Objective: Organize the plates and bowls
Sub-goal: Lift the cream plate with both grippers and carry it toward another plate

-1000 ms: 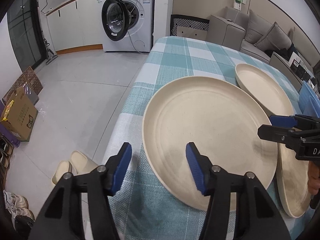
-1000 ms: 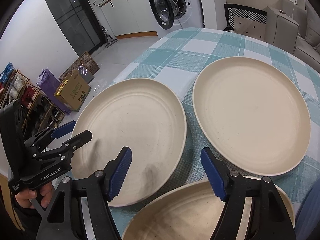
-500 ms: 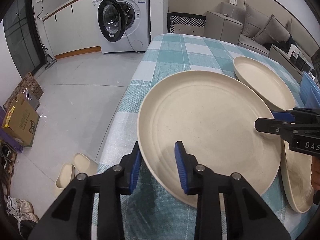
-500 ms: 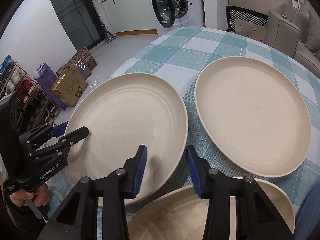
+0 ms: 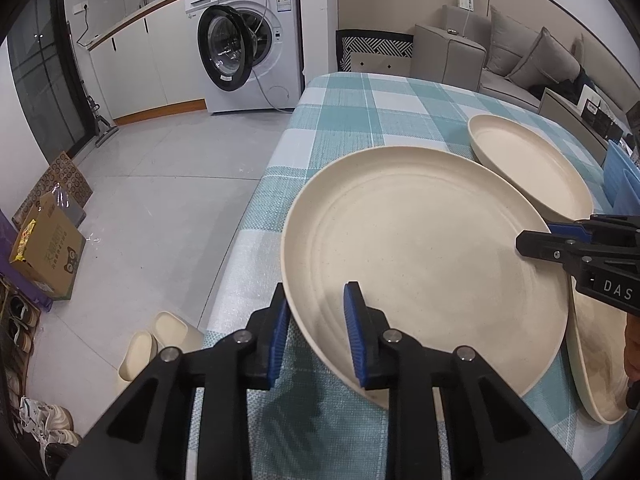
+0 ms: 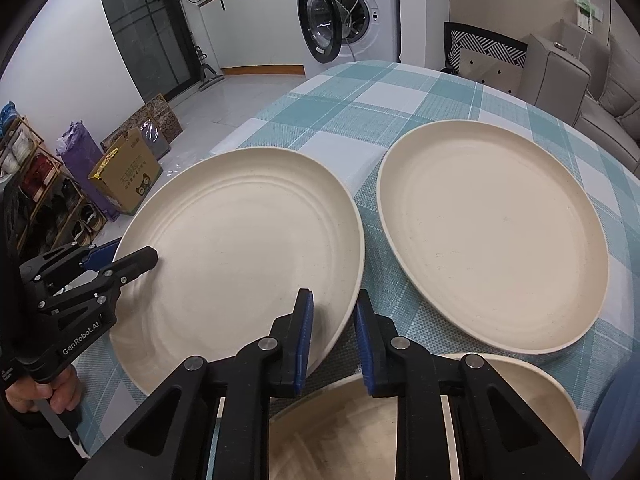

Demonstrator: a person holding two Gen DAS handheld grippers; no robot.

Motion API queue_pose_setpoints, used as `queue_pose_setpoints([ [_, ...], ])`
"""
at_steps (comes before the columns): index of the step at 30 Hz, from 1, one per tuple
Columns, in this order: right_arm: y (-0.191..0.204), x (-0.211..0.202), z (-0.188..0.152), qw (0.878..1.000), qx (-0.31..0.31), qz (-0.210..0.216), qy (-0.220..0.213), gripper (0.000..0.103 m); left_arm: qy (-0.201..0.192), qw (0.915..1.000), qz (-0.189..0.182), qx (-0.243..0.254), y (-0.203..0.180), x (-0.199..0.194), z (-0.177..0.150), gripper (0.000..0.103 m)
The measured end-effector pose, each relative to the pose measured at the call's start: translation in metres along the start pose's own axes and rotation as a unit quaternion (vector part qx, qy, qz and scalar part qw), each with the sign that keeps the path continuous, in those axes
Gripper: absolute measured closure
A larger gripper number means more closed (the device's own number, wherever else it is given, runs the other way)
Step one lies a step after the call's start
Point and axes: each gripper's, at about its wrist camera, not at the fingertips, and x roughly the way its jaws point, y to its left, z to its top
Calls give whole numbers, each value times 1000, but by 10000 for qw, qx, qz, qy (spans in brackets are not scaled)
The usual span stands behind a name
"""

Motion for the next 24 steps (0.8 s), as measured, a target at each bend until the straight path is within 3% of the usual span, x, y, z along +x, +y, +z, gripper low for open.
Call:
queue_pose_setpoints([
  [24,12,-35,-3,9985,-185,-233,-459,82,-417,9991,68,24,-5,-31,7,78],
])
